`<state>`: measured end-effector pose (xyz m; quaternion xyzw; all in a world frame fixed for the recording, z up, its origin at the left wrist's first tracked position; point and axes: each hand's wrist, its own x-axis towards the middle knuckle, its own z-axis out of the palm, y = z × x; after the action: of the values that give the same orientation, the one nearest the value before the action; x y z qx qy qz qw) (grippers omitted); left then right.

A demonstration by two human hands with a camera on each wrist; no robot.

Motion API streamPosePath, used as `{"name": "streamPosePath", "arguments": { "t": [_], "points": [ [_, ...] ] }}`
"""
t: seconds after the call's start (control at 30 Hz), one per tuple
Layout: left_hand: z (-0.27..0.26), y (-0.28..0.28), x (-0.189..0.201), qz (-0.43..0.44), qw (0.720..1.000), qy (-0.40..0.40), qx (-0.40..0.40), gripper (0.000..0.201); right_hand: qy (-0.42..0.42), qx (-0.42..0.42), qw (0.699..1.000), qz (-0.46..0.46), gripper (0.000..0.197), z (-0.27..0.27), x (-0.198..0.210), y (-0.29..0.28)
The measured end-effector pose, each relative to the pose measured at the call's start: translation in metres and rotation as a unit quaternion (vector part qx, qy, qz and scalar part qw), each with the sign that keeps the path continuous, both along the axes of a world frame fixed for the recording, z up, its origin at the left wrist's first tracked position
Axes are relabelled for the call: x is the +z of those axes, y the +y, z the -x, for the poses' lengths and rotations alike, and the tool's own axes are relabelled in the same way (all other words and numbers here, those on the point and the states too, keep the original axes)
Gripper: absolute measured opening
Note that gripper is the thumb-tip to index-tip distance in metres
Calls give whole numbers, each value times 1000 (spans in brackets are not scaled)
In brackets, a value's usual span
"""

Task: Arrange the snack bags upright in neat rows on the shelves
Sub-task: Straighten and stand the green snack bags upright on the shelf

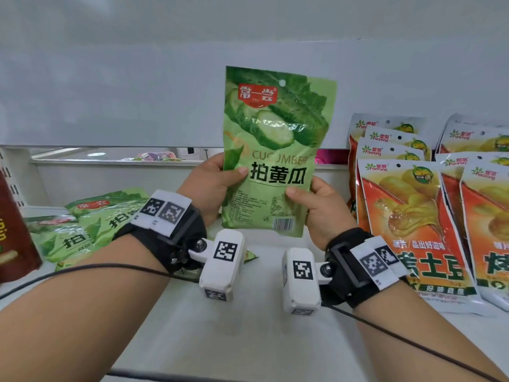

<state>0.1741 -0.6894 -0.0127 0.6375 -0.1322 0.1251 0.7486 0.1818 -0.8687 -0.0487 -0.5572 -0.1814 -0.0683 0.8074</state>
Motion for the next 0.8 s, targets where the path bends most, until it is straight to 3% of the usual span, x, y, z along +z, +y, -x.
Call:
{"name": "streamPosePath", "arguments": {
  "t": [0.13,0.3,0.57,0.7,0.8],
  "points": [
    [-2,-4,-4,-27,1000,5,3,25,-21,-17,998,-65,23,1,7,-6],
    [-7,-5,-9,-33,999,21,4,25,-24,-32,997,-62,21,3,9,-8],
    [-11,-5,-18,-116,993,14,8,24,-27,-31,986,-162,21,4,18,-12],
    [-12,-6,-17,-86,996,20,25,24,-11,-67,990,-126,14,3,17,-11],
    [-12,-4,-14,-1,998,32,58,24,47,-155,986,-48,16,-3,9,-12]
  ]
}}
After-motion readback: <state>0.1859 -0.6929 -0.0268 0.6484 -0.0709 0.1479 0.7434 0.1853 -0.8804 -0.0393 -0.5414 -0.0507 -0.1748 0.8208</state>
